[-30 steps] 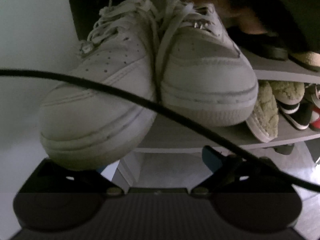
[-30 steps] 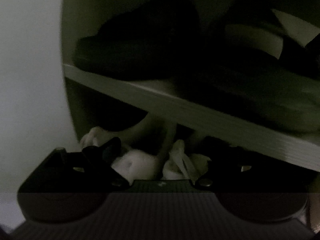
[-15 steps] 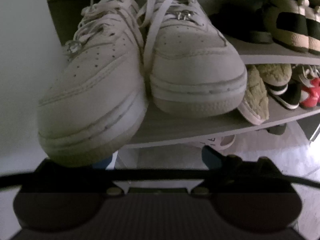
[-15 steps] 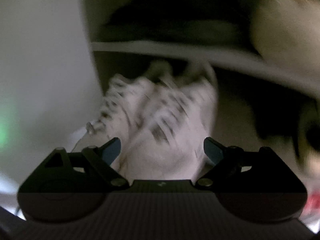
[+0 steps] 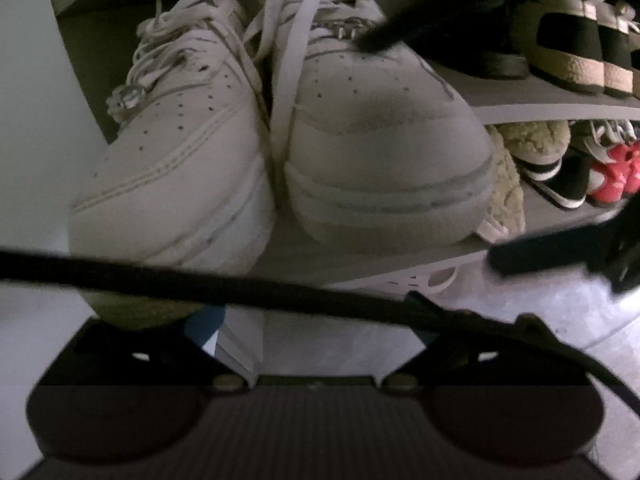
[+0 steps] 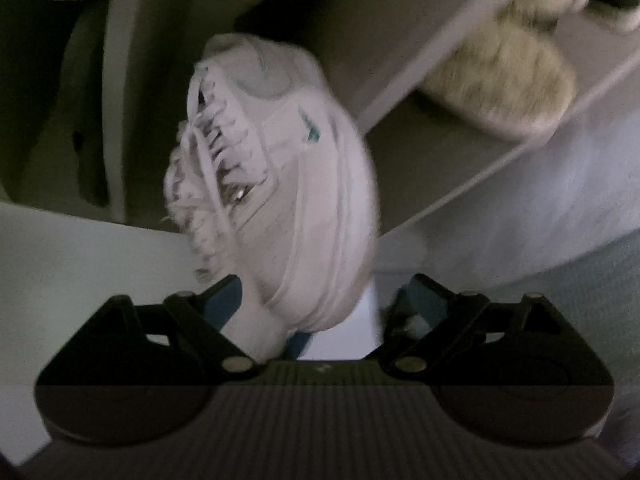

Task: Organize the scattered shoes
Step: 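Grasp one white sneaker with the right tool and lift it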

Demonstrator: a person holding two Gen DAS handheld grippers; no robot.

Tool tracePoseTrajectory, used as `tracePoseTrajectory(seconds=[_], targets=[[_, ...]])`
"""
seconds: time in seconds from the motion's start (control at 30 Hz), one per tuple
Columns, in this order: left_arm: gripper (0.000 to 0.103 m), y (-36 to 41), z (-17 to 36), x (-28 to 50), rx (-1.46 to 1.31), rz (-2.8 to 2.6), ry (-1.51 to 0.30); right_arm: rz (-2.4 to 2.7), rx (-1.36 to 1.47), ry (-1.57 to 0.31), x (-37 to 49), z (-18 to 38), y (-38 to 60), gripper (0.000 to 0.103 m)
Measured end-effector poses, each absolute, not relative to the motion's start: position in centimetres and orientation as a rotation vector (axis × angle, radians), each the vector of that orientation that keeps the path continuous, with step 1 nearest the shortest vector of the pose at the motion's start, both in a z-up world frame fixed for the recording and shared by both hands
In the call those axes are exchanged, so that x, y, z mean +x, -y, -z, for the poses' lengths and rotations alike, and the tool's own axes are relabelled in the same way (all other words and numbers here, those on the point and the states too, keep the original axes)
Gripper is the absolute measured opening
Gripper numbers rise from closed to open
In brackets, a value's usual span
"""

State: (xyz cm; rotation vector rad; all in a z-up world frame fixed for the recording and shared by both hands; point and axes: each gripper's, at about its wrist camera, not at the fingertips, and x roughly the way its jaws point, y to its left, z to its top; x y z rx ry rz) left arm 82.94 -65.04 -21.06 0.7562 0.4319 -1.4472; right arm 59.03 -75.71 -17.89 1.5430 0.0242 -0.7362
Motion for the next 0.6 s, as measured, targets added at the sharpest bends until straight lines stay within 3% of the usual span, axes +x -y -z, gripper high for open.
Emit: tracePoseTrajectory(seconds=[0.03,0.1,0.6], targets=[[0.096,65.2,21.1,83.0,0.758,1.447,-0.433,0.729,1.561,-0.014,59.3,18.3,75.5,0.076],[0.096,65.5,21.0,83.1,0.761,1.446,-0.438,0.715,1.578,0.023,59.5,18.7,75.4,0.066],[0.094,71.7,20.2,84.5,0.736,1.414,-0.51,0.767,1.49,0.067,61.7,18.3,81.5,0.065]])
